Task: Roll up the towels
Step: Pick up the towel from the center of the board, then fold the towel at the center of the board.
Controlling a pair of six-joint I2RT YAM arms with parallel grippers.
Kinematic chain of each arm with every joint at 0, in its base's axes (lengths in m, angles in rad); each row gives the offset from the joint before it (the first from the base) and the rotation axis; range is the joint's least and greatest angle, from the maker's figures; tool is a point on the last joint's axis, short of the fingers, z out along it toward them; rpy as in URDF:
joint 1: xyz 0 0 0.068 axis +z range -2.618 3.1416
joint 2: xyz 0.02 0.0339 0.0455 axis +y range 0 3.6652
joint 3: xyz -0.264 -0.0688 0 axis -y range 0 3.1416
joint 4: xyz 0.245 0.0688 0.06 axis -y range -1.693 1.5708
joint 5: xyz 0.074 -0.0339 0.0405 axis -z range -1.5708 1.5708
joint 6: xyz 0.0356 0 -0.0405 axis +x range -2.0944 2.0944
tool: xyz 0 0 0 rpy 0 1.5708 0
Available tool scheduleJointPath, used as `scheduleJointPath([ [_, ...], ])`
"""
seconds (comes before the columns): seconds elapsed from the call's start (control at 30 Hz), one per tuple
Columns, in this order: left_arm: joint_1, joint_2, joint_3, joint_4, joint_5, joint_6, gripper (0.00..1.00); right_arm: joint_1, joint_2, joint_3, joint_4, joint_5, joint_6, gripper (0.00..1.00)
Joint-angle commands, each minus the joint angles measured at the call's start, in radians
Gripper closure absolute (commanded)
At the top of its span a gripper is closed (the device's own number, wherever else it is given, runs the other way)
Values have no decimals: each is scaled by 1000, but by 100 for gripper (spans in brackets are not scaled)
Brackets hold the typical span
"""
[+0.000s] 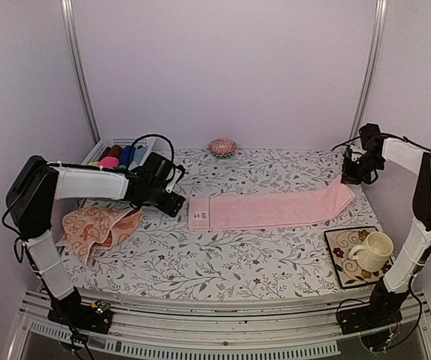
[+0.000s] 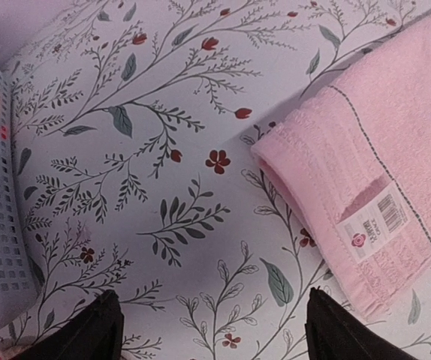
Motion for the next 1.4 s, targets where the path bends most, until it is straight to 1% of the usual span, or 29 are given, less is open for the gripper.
scheduleJointPath([
  [0.0, -5, 21, 34, -38, -45, -33, 15, 123, -42, 50, -36, -118, -32, 98],
  [0.17, 13, 11, 25, -57, -75, -65, 12, 264, -33, 79, -26, -165, -20, 99],
  [0.4, 40, -36, -26, -46, -77, -76, 11, 437, -2, 103, 54, -204, 59, 98],
  [0.57, 53, -74, -62, -46, -84, -72, 11, 533, 64, 161, 123, -204, 118, 98],
  [0.7, 59, -93, -75, -51, -91, -74, 11, 606, 149, 257, 130, -209, 135, 98],
  [0.97, 62, -120, -97, -57, -109, -93, 11, 678, 292, 409, 122, -235, 136, 98],
  [1.37, 64, -142, -130, -52, -112, -97, 11, 749, 409, 532, 136, -255, 146, 98],
])
